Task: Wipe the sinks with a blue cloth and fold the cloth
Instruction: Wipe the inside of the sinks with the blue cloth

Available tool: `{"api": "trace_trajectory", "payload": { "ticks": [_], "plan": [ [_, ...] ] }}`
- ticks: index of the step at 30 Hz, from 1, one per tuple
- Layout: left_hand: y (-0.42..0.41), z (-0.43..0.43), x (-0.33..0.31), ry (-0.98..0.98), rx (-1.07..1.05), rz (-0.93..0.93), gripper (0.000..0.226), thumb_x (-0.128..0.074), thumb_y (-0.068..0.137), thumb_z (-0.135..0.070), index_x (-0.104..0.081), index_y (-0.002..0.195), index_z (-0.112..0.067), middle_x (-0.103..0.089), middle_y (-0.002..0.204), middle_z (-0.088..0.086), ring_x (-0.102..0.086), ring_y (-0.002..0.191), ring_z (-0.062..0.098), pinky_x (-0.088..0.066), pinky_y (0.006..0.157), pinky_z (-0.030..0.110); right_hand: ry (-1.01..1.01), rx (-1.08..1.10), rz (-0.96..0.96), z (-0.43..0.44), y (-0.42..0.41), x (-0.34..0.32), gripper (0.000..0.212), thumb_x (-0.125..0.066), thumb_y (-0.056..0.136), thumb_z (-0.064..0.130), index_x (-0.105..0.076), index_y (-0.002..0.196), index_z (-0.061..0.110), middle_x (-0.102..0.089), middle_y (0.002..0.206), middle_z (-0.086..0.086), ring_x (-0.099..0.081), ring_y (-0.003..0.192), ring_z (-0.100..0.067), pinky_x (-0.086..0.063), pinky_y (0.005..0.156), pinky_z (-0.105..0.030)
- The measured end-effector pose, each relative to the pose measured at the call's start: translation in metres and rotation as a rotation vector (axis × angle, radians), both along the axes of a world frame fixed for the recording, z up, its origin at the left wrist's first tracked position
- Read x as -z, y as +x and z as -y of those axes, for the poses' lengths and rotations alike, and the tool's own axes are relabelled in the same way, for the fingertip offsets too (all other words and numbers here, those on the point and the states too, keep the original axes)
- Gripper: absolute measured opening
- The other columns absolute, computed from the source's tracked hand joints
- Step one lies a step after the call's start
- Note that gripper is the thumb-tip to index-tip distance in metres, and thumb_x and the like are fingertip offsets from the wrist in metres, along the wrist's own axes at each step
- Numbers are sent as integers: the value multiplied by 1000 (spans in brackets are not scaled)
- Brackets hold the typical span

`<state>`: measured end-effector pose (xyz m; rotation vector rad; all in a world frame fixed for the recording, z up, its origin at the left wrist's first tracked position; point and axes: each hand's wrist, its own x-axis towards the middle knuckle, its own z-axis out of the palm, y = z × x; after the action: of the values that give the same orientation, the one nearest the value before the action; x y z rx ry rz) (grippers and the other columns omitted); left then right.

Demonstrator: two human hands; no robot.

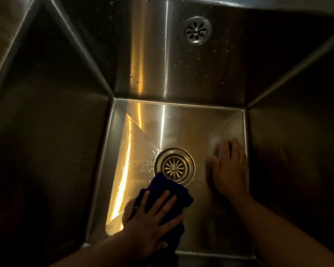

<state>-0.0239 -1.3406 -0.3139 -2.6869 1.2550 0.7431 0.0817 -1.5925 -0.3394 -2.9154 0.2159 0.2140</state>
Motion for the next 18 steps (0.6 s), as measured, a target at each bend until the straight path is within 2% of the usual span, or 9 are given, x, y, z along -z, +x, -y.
{"api": "trace_trajectory", "payload": {
  "ticks": [3, 5, 7, 9, 10, 14, 15, 16, 18],
  "plan": [
    [-3, 53, 10, -33, 31, -28, 81, -51, 68, -74, -41, 140, -38, -45, 146, 9, -41, 135, 30, -35, 99, 69, 85, 10, 112, -7, 13, -14, 64, -22, 93, 44, -30, 145, 9, -21, 155, -20, -19, 143, -35, -18, 114, -48],
    [-3, 100, 8, -37, 31, -78, 73, -41, 75, -71, -38, 140, -40, -44, 148, 6, -38, 137, 28, -34, 100, 66, 107, 9, 160, -6, 20, -17, 59, -29, 95, 39, -30, 145, 6, -20, 155, -22, -17, 142, -36, -17, 115, -47],
    [-1, 144, 9, -93, 61, -96, 60, -30, 88, -57, -30, 145, -36, -29, 156, 10, -21, 145, 31, -5, 105, 76, 135, 11, 182, 0, 23, -17, 59, -34, 96, 36, -27, 147, 8, -17, 156, -22, -15, 142, -37, -14, 116, -46],
    [4, 173, 10, -102, 127, -105, 55, -26, 99, -43, -12, 150, -29, 2, 160, 14, 9, 147, 34, 34, 93, 69, 144, 18, 202, 8, 24, -16, 59, -40, 95, 33, -25, 148, 11, -16, 156, -22, -15, 142, -39, -16, 115, -48],
    [3, 181, 8, -102, 136, -124, 55, -25, 101, -41, -7, 151, -27, 10, 160, 14, 16, 145, 33, 39, 88, 66, 134, 17, 206, 13, 23, -14, 59, -42, 95, 31, -24, 148, 12, -15, 156, -22, -15, 142, -40, -17, 114, -50],
    [2, 168, 11, 23, 51, 86, 49, -23, 102, -45, -2, 146, -51, 19, 158, 12, 17, 146, 17, 30, 101, 53, 71, 19, 78, 24, 13, -5, 64, -36, 95, 38, -10, 151, 19, -5, 158, -20, -4, 145, -38, -13, 115, -51],
    [4, 159, 13, -25, 79, 84, 53, -27, 101, -46, -2, 147, -49, 16, 159, 10, 15, 147, 19, 27, 102, 54, 51, 10, 3, 24, 11, -1, 66, -33, 96, 43, -5, 151, 21, 0, 158, -19, 2, 146, -36, -9, 115, -50],
    [6, 147, 12, -96, 133, 12, 59, -33, 98, -48, -4, 149, -44, 10, 160, 8, 10, 148, 24, 20, 105, 58, 20, -22, -83, 25, 7, 4, 67, -28, 96, 48, 1, 151, 22, 6, 159, -18, 8, 146, -35, -4, 116, -48],
    [11, 113, 8, -106, 168, 9, 65, -42, 87, -62, -21, 146, -45, -19, 159, 2, -16, 146, 25, -17, 110, 61, -49, -101, -220, 30, 1, 12, 70, -20, 96, 55, 11, 150, 24, 21, 157, -15, 21, 144, -31, 7, 117, -45]
  ]
}}
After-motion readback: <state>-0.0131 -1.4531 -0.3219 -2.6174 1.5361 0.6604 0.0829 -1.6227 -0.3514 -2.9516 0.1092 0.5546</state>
